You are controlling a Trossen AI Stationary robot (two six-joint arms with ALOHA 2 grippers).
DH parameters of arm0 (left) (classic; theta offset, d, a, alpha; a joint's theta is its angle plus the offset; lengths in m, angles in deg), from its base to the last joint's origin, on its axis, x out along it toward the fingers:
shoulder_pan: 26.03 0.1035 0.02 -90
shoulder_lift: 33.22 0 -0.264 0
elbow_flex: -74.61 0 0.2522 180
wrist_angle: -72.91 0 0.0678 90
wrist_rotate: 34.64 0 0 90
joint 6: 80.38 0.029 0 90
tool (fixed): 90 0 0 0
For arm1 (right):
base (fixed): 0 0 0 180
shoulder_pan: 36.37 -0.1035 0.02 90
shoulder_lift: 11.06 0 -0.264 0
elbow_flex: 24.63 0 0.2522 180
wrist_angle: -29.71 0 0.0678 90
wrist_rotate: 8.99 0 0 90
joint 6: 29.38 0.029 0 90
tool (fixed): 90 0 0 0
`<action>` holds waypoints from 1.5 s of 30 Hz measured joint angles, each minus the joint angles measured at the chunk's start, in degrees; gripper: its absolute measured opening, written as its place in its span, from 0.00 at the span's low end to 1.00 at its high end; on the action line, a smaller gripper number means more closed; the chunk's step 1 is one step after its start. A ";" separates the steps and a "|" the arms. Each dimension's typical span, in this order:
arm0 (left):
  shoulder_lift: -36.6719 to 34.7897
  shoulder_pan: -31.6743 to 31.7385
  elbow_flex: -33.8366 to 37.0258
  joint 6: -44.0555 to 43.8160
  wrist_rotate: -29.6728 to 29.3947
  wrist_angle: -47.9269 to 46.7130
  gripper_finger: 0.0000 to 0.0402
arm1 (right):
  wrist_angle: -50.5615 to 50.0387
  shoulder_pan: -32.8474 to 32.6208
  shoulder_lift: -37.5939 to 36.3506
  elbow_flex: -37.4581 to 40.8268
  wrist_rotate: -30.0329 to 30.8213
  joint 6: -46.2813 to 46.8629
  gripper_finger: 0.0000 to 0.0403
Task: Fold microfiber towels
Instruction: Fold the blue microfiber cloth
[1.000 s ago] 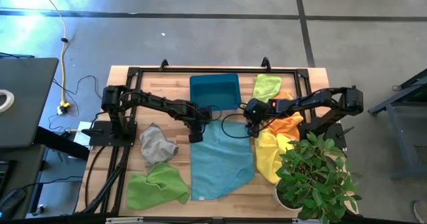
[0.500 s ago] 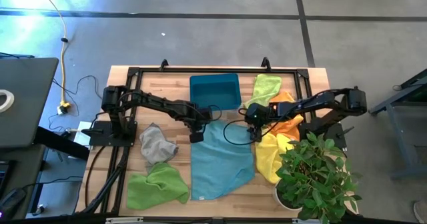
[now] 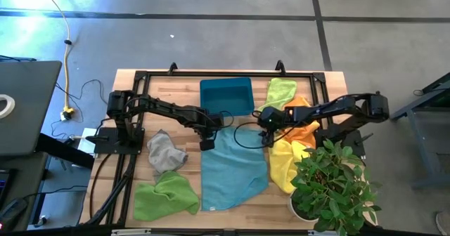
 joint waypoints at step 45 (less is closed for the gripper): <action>-3.72 -3.65 -6.96 3.14 -16.16 -8.78 0.00 | -19.65 -0.98 1.46 -11.77 12.12 -1.49 0.00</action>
